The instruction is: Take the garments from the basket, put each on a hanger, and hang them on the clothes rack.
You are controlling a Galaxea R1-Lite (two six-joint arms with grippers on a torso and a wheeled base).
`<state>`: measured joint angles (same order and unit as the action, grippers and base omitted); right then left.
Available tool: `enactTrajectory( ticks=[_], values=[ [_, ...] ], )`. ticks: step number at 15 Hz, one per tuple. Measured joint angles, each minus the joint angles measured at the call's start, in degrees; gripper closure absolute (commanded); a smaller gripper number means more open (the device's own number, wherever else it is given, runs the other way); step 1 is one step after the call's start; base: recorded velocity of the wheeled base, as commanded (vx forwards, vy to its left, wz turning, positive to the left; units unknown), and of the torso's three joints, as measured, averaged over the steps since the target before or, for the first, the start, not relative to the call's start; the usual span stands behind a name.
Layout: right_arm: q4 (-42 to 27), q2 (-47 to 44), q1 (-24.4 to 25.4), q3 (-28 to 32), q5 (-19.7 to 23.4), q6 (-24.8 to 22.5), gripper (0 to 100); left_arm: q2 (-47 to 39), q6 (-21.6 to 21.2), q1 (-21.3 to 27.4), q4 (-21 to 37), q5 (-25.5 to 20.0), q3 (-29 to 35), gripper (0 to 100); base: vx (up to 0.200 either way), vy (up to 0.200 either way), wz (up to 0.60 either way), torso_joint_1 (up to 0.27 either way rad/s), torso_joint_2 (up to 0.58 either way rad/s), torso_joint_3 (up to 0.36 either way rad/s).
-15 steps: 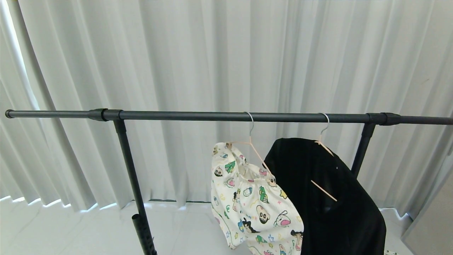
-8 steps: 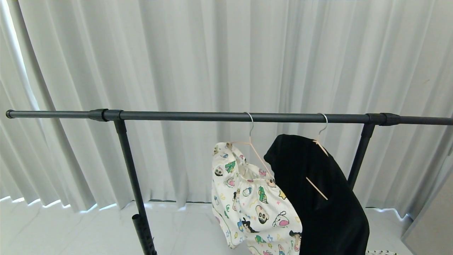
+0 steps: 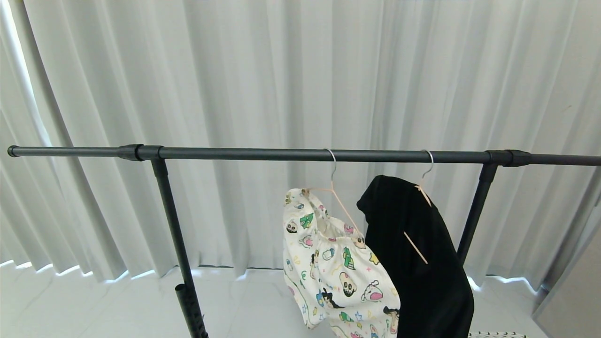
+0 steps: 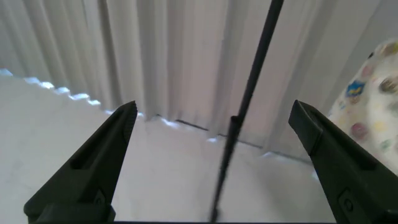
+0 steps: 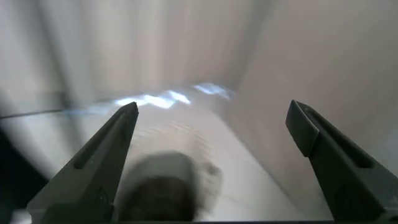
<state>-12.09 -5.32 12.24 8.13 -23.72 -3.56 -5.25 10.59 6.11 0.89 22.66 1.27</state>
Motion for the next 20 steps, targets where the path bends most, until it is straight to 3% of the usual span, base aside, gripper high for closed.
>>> enactTrajectory(
  ticks=[1, 2, 4, 6, 9, 10, 13, 15, 20],
  values=[
    [0.5, 0.0, 0.0, -0.5, 8.5, -0.5, 0, 0.0, 3.7, 0.0, 0.0, 0.0, -0.1, 0, 0.0, 0.0, 0.0, 0.0, 0.0, 0.0],
    [0.8, 0.0, 0.0, -0.9, 14.9, -2.0, 0, 0.1, 4.5, 0.0, 0.0, -0.4, -0.1, 0, 0.0, 0.0, 0.0, 0.0, 0.0, 0.0],
    [1.1, 0.0, 0.0, -1.5, 24.6, -4.9, 0, 0.1, 4.6, 0.0, 0.0, -2.3, -0.1, 0, 0.0, 0.0, 0.0, 0.0, 0.0, 0.0],
    [1.3, 0.0, 0.0, -1.8, 30.2, -5.6, 0, 0.1, 4.0, 0.0, 0.0, -7.1, -0.1, 0, 0.0, 0.0, 0.0, 0.0, 0.0, 0.0],
    [1.5, 0.0, 0.2, -2.1, 31.3, -3.3, 0, 0.0, -5.0, 0.4, 0.0, -21.4, -0.1, 0, 0.0, 0.0, 0.0, 0.0, 0.0, 0.0],
    [1.5, 0.0, 0.2, -2.1, 31.2, -2.4, 0, 0.0, -7.0, 1.9, 0.1, -24.1, -0.1, 0, 0.0, 0.0, 0.0, 0.0, 0.0, 0.0],
    [1.5, -0.2, -0.1, -2.2, 27.5, -2.0, 0, 0.2, -7.8, 11.9, 0.1, -24.7, -0.1, 0, 0.0, 0.0, 0.0, 0.0, 0.0, 0.0],
    [1.5, -0.7, -2.2, -2.1, 25.2, -2.0, 0, 0.5, -5.8, 15.9, 0.1, -24.3, -0.1, 0, 0.0, 0.0, 0.0, 0.0, 0.0, 0.0],
    [1.5, -0.9, -7.8, -2.0, 23.9, -2.0, 0, 3.1, -0.5, 11.3, 0.1, -17.9, 0.0, 0, 0.0, 0.0, 0.0, 0.0, 0.0, 0.0]
  ],
)
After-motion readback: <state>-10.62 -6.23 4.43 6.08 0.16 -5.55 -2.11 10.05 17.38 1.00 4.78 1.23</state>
